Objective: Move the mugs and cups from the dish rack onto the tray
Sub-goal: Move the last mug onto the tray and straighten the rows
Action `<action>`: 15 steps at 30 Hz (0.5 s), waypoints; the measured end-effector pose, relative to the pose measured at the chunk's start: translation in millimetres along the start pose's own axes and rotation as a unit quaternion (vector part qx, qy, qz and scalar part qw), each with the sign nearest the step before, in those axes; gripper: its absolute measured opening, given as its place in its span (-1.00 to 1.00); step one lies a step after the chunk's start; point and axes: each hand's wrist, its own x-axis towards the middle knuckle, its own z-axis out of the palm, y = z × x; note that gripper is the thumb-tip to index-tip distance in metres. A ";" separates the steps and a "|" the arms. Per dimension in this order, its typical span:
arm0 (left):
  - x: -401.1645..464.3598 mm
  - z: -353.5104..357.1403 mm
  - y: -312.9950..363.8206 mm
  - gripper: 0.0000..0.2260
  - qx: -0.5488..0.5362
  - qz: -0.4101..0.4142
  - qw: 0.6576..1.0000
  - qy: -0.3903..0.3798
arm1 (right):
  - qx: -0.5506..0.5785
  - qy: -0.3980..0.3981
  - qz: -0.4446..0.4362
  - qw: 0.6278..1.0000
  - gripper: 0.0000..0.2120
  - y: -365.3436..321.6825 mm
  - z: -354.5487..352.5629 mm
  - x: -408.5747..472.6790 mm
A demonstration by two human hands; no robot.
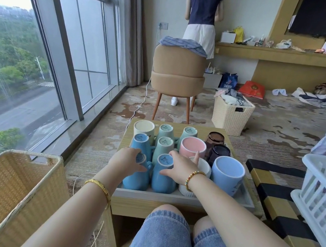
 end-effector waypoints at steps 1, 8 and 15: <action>0.4 0.3 0.3 -0.48 -0.003 -0.001 1.000 -0.001 | -0.004 0.004 0.000 1.000 -0.37 0.5 0.7 0.3; 1.3 3.4 -0.1 -0.41 -0.001 -0.008 1.000 -0.011 | -0.007 0.026 -0.005 1.000 -0.38 1.1 8.1 1.3; -2.9 13.6 -7.2 -0.15 -0.065 -0.039 0.997 -0.030 | -0.022 0.041 -0.003 0.999 -0.32 -1.4 11.3 -4.1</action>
